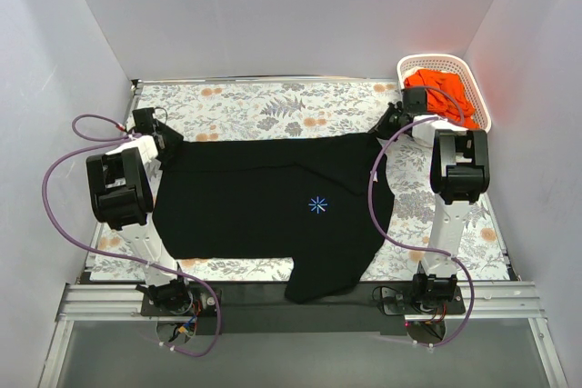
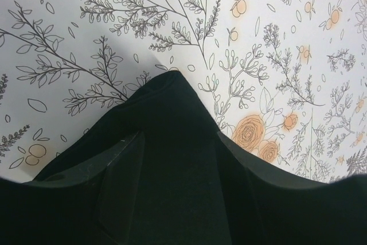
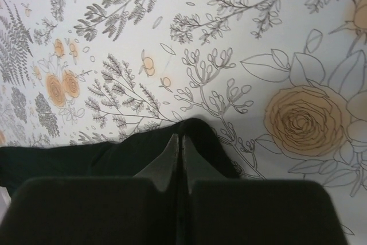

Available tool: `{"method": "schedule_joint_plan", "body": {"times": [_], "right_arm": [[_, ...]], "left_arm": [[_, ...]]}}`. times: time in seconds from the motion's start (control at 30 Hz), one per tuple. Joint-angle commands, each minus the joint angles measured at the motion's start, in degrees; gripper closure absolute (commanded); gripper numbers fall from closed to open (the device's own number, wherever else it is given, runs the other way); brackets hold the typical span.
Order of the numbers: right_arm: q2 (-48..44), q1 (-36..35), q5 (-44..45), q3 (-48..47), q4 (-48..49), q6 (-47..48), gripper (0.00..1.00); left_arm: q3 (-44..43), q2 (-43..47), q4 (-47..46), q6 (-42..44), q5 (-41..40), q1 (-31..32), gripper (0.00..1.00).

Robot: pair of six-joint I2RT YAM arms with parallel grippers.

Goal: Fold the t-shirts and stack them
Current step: Fold the tshirt

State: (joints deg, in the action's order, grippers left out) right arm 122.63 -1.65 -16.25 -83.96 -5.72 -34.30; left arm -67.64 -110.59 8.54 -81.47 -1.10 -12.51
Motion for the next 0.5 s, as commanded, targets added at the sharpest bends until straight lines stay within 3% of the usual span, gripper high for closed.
{"method": "schedule_joint_plan", "body": {"times": [0.0, 0.47], "right_arm": [[-3.53, 0.95, 1.4, 1.69, 2.37, 0.73, 0.99], [-10.57, 3.05, 0.87, 6.88, 5.19, 0.56, 0.99]], "left_arm": [[2.42, -3.58, 3.94, -0.88, -3.11, -0.05, 0.5], [3.21, -4.46, 5.61, -4.05, -4.08, -0.85, 0.52]]}}
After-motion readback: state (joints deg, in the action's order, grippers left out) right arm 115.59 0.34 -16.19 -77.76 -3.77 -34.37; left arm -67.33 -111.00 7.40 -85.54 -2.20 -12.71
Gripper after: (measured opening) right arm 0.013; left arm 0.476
